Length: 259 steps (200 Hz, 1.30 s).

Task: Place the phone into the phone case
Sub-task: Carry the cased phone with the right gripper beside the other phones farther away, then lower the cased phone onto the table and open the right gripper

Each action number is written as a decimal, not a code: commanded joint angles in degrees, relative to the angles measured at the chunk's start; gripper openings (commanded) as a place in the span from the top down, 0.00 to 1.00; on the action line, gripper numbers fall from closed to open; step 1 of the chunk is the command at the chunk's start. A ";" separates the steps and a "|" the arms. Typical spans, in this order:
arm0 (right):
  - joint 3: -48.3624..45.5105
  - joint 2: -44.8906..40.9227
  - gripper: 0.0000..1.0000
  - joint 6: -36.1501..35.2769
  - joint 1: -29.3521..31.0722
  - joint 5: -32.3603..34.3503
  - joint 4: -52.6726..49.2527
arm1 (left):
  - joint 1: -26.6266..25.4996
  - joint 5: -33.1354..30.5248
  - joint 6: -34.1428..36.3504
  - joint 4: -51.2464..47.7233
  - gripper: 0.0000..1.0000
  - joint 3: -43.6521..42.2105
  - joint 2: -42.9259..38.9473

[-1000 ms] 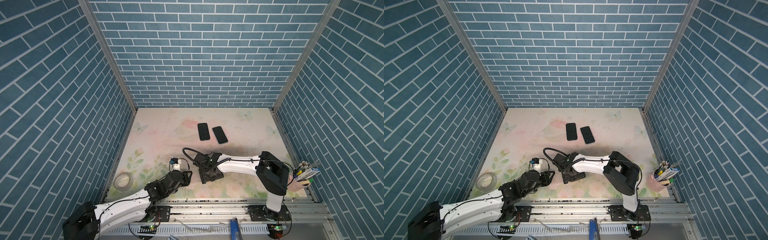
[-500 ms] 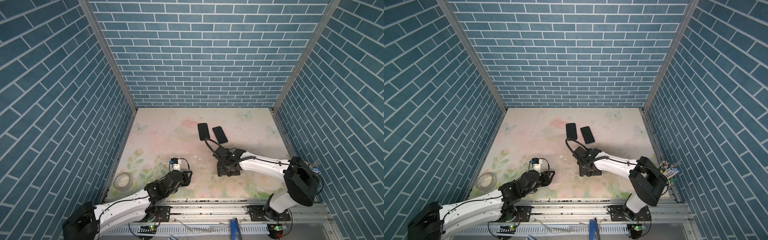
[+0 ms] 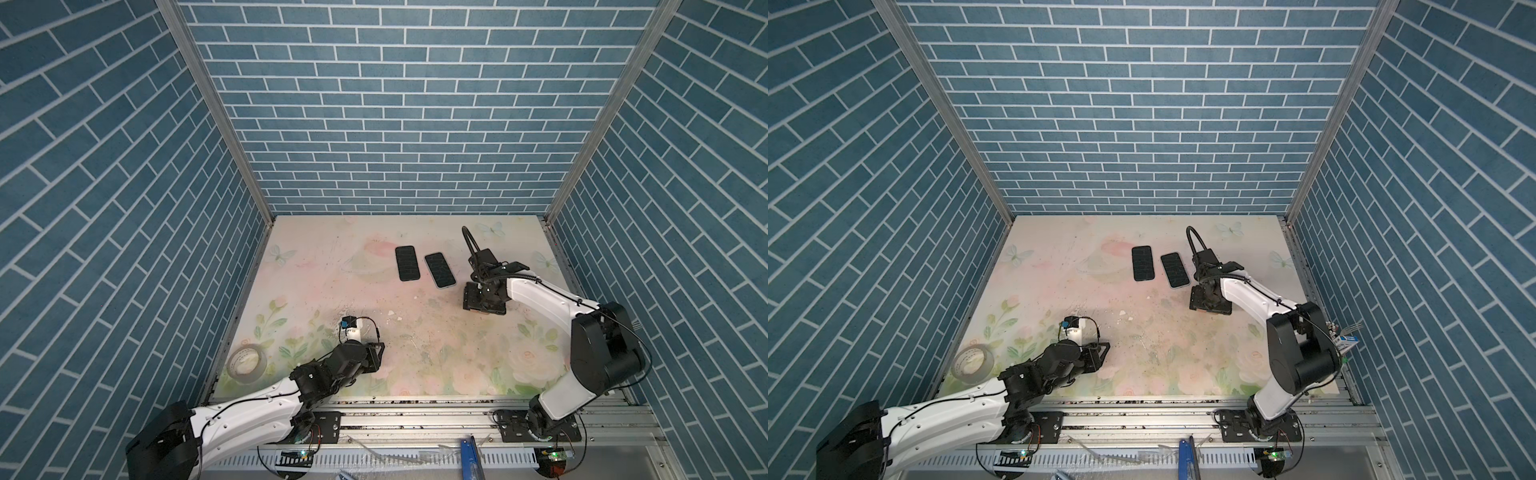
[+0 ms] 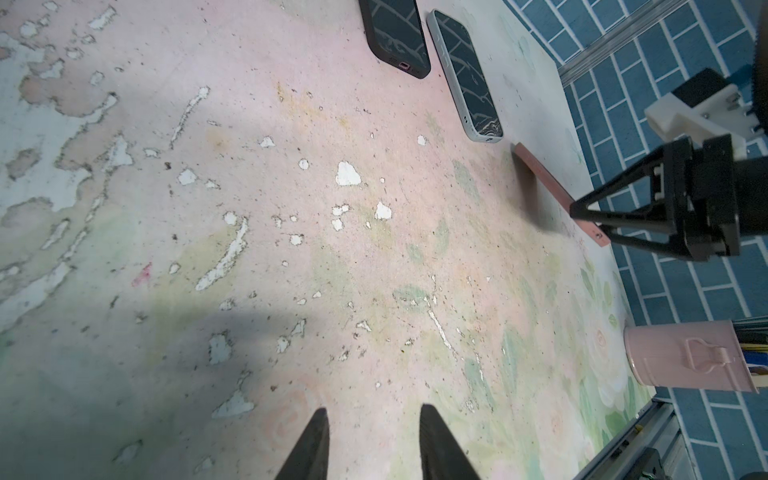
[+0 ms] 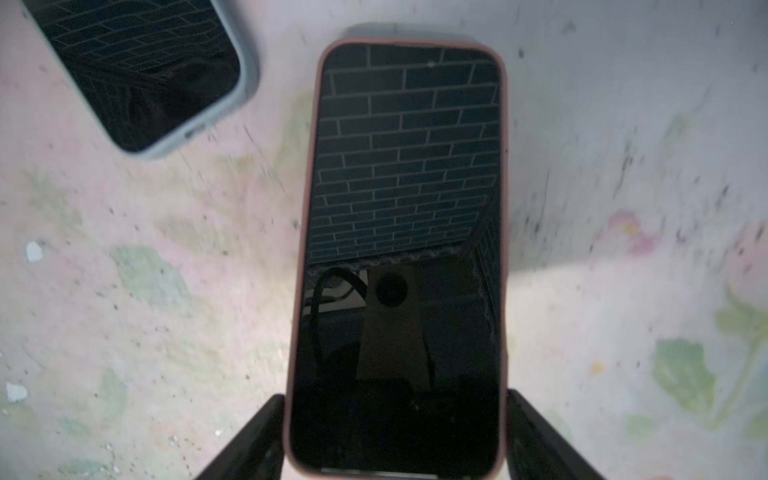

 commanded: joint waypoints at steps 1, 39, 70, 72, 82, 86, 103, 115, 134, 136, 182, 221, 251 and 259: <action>6.39 5.07 0.23 -8.83 -1.86 -0.41 1.64 | -0.11 -0.06 0.23 0.64 0.62 1.00 -0.06; 17.52 15.65 0.23 -14.23 -2.01 2.31 3.10 | -0.09 -0.13 0.94 1.42 0.61 1.11 0.30; 25.92 22.83 0.23 -17.82 -2.18 5.52 1.00 | -0.14 0.17 1.38 0.58 0.61 1.27 -0.36; 26.43 23.27 0.23 -18.04 -2.28 5.77 0.78 | -0.10 0.23 1.45 0.58 0.62 1.27 -0.44; 28.68 25.06 0.23 -18.49 -2.62 7.37 -0.65 | -0.06 0.39 1.71 0.43 0.61 1.07 -1.08; 29.47 25.68 0.23 -18.67 -2.79 7.96 -1.21 | -0.13 0.40 1.81 0.32 0.61 0.96 -1.43; 31.17 27.16 0.22 -19.34 -3.66 9.08 -2.43 | -0.10 0.08 1.68 0.15 0.61 0.40 -2.85; 31.66 27.59 0.22 -19.89 -4.19 9.06 -2.91 | -0.10 -0.09 1.47 0.23 0.61 -0.12 -3.85; 32.03 27.89 0.20 -20.20 -4.67 9.10 -3.76 | -0.09 -0.45 1.25 0.23 0.61 -0.74 -4.88; 31.89 27.88 0.19 -20.19 -4.73 8.99 -3.76 | -0.13 -0.47 1.17 0.24 0.61 -0.74 -4.93; 32.23 29.03 0.12 -20.10 -7.07 -1.04 -5.39 | -0.09 -0.08 1.38 -0.07 0.61 -0.50 -4.95; 27.69 23.01 0.12 -20.37 -7.15 -0.15 -2.43 | -0.15 -0.29 0.39 -0.64 0.42 -0.87 -5.69; 20.48 14.78 0.11 -21.01 -7.23 3.31 2.45 | -0.12 -1.85 -0.54 -1.17 0.11 -1.51 -7.11; 16.68 11.46 0.11 -21.39 -7.24 4.72 5.32 | -0.09 -2.22 -0.39 -0.36 0.02 -1.75 -7.55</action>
